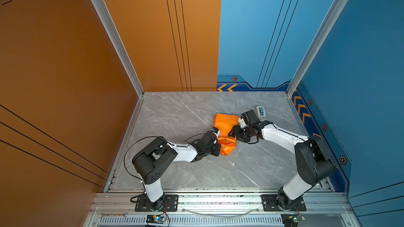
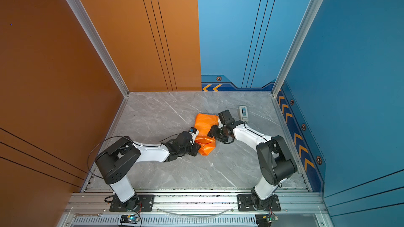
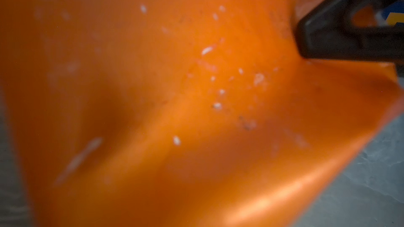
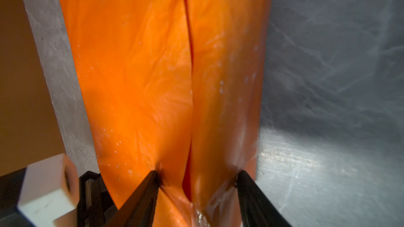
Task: Wrap a gift box in wrapping paper
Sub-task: Fold the wrapping paper for the gift box.
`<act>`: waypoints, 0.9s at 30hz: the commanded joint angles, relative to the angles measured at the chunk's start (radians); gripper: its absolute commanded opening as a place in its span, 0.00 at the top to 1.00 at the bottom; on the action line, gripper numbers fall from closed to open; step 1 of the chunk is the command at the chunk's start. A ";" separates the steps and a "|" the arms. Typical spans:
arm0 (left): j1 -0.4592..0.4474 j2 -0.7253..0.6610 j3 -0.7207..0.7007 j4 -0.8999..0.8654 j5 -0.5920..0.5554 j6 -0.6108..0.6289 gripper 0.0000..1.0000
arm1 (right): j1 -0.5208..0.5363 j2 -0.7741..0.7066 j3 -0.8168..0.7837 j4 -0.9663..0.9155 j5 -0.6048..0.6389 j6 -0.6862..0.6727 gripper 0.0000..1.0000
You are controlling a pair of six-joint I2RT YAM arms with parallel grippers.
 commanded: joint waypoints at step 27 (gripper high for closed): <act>0.035 -0.001 -0.054 -0.018 0.045 0.060 0.80 | 0.386 -0.452 -0.454 0.427 0.397 0.273 0.93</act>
